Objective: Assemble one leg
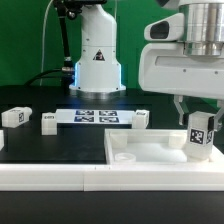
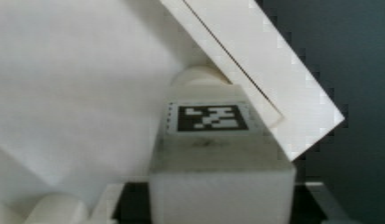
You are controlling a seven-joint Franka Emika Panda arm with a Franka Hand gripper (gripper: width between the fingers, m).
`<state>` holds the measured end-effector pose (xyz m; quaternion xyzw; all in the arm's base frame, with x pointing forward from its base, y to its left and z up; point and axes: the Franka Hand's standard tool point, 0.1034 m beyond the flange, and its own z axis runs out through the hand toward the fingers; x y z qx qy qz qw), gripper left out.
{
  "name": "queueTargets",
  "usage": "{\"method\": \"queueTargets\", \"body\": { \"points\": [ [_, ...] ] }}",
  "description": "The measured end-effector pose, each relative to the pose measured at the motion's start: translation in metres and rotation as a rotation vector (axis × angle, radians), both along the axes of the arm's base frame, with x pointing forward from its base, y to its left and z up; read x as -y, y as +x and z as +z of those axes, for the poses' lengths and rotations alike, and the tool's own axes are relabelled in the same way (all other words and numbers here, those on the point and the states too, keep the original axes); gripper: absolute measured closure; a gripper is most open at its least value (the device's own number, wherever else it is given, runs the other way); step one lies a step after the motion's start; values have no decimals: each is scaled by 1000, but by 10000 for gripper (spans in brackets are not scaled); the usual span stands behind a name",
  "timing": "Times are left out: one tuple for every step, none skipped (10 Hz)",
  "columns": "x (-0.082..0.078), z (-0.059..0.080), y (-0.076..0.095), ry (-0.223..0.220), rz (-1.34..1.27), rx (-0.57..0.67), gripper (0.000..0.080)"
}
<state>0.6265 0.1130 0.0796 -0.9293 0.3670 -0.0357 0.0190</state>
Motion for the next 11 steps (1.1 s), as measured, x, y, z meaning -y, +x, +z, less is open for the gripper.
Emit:
{"method": "queueTargets", "body": {
  "points": [
    [0, 0, 0, 2, -14, -2, 509],
    [-1, 0, 0, 6, -41, -2, 509],
    [-1, 0, 0, 4, -23, -1, 509],
    [-1, 0, 0, 2, 11, -1, 509],
    [-2, 0, 0, -2, 58, -1, 278],
    [-4, 0, -1, -6, 115, 0, 179],
    [-5, 0, -1, -17, 236, 0, 179],
    [-6, 0, -1, -25, 357, 1, 155],
    [-9, 0, -1, -31, 468, 3, 155],
    [-10, 0, -2, -39, 590, -1, 151],
    [-11, 1, -2, -45, 701, -5, 150]
  ]
}}
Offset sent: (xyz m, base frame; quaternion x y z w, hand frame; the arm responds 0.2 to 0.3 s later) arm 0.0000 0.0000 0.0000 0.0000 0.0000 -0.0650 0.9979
